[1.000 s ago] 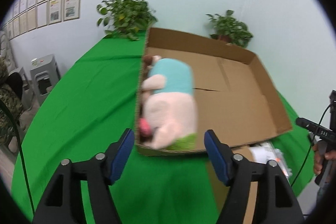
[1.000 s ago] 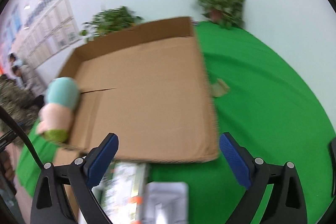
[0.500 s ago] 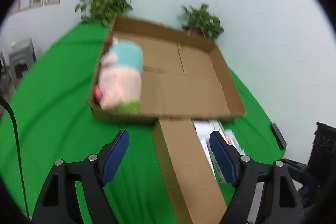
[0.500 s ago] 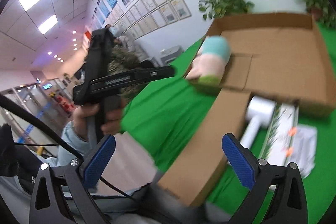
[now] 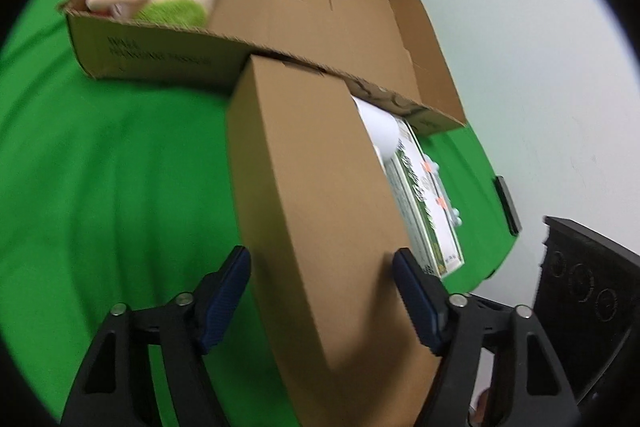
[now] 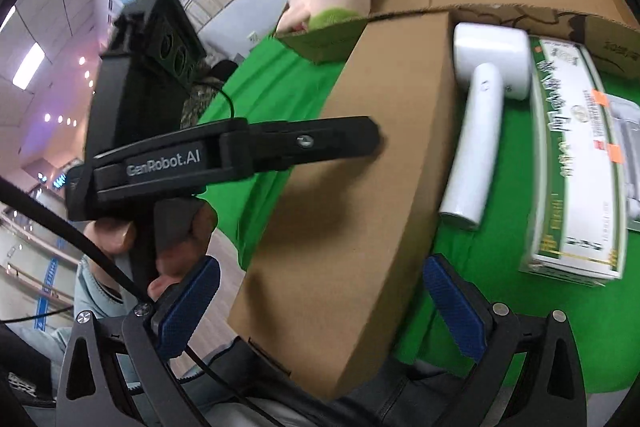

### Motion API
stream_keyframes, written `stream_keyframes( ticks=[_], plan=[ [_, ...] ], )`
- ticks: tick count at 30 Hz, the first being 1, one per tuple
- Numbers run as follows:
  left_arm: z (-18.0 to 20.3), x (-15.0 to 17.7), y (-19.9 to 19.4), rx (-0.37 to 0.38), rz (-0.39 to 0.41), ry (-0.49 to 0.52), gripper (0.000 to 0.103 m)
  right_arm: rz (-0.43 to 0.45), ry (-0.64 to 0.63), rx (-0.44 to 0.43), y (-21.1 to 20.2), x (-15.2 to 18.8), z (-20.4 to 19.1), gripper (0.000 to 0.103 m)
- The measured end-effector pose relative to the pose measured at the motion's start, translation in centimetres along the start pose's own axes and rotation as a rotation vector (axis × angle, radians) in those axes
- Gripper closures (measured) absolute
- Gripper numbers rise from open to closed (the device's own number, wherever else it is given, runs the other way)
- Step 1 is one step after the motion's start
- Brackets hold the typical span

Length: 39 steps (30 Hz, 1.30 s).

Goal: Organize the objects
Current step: 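Grasp the long brown cardboard box with the left gripper, then lift the long brown box with the left gripper and swing it over the open box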

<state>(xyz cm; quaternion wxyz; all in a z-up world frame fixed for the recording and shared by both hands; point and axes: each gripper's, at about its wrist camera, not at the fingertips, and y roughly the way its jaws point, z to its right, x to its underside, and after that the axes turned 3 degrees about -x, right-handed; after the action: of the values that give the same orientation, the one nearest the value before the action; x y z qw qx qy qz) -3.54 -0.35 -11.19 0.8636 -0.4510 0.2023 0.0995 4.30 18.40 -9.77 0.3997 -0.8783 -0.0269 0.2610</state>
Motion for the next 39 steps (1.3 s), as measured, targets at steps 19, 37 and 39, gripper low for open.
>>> stream_keyframes(
  ticks=[19, 37, 39],
  plan=[
    [1.7, 2.6, -1.6, -0.031, 0.071, 0.031, 0.037, 0.035, -0.02, 0.107, 4.6, -1.1, 0.0, 0.003],
    [5.6, 0.7, -6.0, -0.083, 0.24, 0.154, 0.05, 0.177, -0.099, 0.186, 3.9, -5.3, -2.2, 0.033],
    [5.9, 0.2, -6.5, -0.079, 0.257, 0.173, 0.05, 0.189, -0.095, 0.172, 4.0, -6.4, -2.2, 0.035]
  ],
)
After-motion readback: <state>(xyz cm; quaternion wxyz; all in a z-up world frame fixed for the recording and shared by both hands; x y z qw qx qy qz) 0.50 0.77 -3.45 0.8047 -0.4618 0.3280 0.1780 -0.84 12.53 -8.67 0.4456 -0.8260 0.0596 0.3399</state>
